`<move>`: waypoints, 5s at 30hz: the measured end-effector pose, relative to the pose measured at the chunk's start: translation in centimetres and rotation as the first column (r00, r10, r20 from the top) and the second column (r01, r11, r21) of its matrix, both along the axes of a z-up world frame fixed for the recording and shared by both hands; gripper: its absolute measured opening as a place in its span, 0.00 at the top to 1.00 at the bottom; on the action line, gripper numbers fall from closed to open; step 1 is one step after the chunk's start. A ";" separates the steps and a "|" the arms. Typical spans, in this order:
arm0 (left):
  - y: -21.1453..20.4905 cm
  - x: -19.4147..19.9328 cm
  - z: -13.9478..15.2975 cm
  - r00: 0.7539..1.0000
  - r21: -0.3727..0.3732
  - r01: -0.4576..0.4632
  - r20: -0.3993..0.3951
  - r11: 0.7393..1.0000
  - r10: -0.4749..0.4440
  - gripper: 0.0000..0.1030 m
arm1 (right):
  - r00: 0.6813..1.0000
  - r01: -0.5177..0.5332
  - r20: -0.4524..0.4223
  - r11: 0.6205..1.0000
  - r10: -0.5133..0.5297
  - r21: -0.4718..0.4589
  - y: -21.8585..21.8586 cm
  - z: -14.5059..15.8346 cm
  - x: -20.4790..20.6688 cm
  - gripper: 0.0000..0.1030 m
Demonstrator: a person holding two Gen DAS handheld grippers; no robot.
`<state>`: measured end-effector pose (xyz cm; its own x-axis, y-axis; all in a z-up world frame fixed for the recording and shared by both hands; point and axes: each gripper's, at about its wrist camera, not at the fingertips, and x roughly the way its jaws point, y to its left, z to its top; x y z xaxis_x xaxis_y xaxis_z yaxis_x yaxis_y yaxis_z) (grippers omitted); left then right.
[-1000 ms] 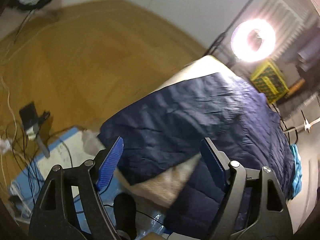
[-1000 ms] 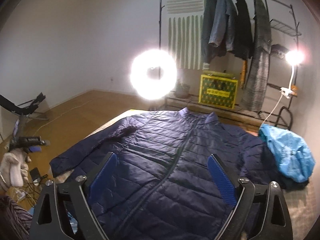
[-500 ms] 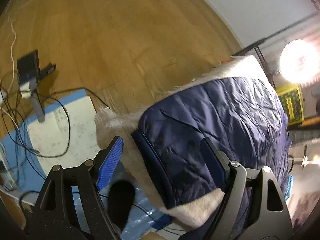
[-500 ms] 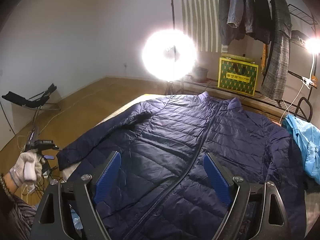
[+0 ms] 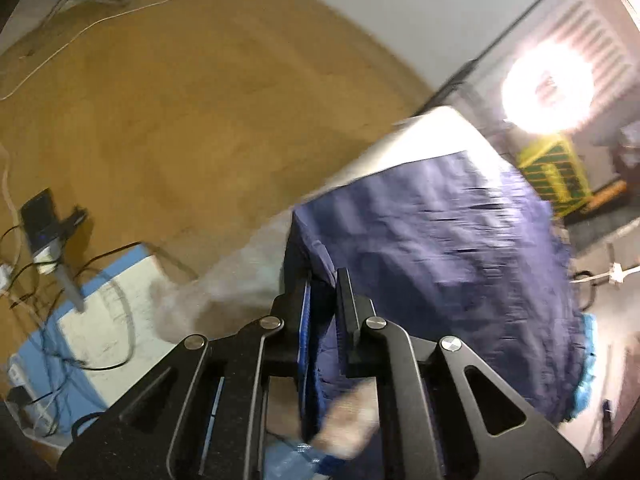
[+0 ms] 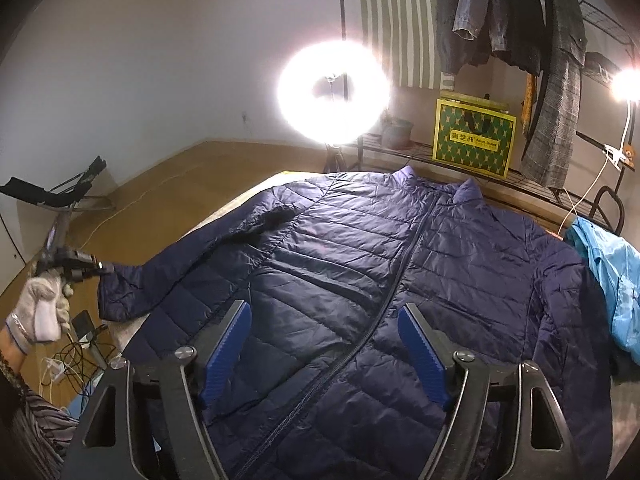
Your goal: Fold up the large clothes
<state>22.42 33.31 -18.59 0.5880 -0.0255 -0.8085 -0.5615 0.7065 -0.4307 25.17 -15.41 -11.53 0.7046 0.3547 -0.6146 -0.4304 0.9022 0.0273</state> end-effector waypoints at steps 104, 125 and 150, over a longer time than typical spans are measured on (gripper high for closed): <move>-27.9 18.4 5.1 0.881 0.323 0.459 -0.043 0.828 -0.472 0.78 | 0.858 0.425 -0.222 0.883 -0.463 -0.199 -10.8 -13.5 27.5 0.72; -37.8 8.2 15.7 0.765 0.473 0.498 0.157 0.727 -0.625 0.75 | 0.919 0.389 -0.077 0.921 -0.386 0.029 -12.8 1.7 11.2 0.63; -48.0 4.5 15.1 0.610 0.542 0.610 0.145 0.578 -0.779 0.44 | 0.853 0.521 -0.018 0.854 -0.521 0.003 -21.8 -0.2 -6.4 0.46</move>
<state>26.88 -14.68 -3.47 0.7522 -0.2772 -0.5977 0.3067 0.9502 -0.0547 18.73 -37.17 -11.70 0.7773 -0.0570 -0.6265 0.1032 0.9940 0.0375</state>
